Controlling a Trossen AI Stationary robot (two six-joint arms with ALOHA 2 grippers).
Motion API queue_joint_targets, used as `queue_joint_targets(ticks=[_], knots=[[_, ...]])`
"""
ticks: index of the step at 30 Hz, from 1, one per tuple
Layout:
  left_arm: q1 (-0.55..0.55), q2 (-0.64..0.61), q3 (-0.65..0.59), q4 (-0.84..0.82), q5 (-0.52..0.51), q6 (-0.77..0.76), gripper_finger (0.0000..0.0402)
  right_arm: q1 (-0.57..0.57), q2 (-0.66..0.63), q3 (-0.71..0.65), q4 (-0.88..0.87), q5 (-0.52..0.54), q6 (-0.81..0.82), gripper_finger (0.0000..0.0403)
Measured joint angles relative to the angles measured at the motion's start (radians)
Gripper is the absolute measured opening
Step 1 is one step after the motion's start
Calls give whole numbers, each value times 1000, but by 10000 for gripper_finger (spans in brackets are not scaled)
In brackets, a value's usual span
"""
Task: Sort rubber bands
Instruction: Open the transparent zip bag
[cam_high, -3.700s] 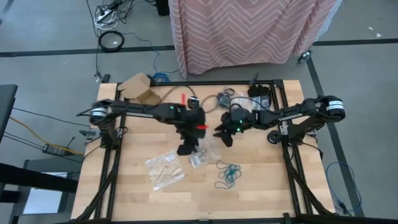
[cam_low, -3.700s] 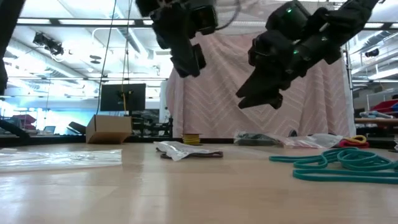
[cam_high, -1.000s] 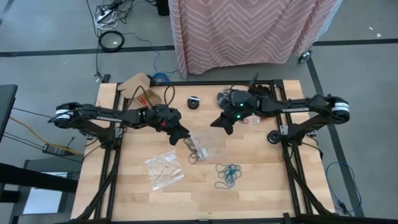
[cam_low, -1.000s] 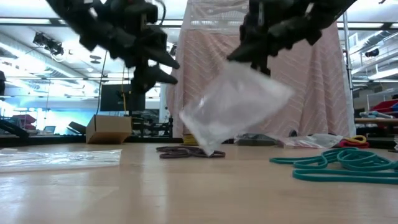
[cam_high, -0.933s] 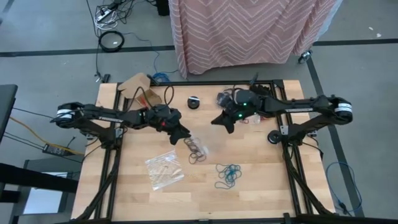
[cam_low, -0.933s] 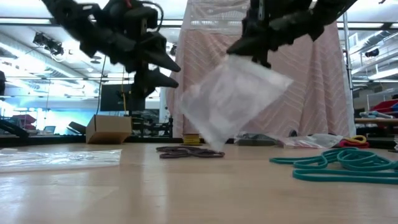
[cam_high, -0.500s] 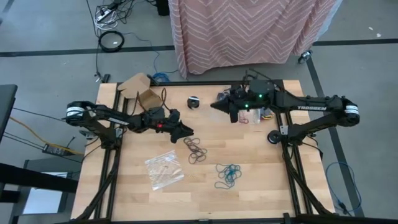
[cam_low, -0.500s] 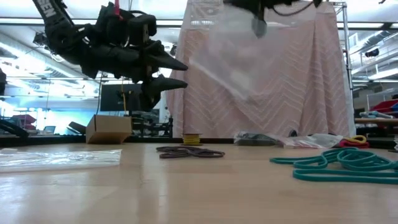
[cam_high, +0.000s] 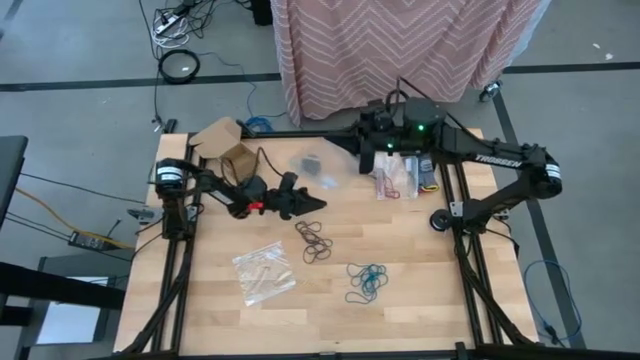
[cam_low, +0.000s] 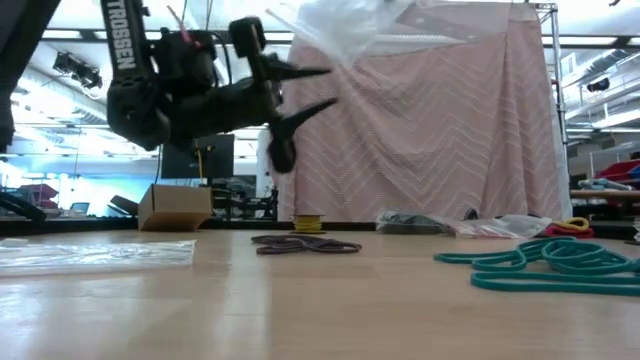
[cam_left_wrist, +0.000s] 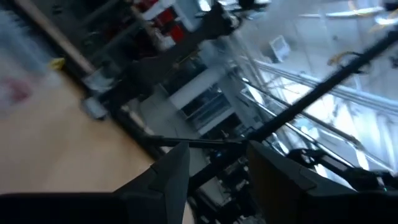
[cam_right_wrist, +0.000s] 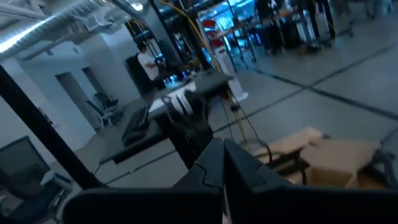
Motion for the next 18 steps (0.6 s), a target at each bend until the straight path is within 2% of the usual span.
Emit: queue_joint_targets(ticks=[5, 10, 14, 18], knots=[[-37, 12, 87, 4, -52, 37, 164, 2, 55, 87, -33, -24, -41, 0], [-74, 0, 180, 4, -135, 164, 118, 2, 53, 102, -30, -60, -44, 0], [-90, 1, 245, 4, -145, 279, 81, 2, 19, 102, -15, -62, -39, 0], [-106, 0, 279, 0, -138, 296, 78, 2, -19, 102, -3, -62, -39, 0]])
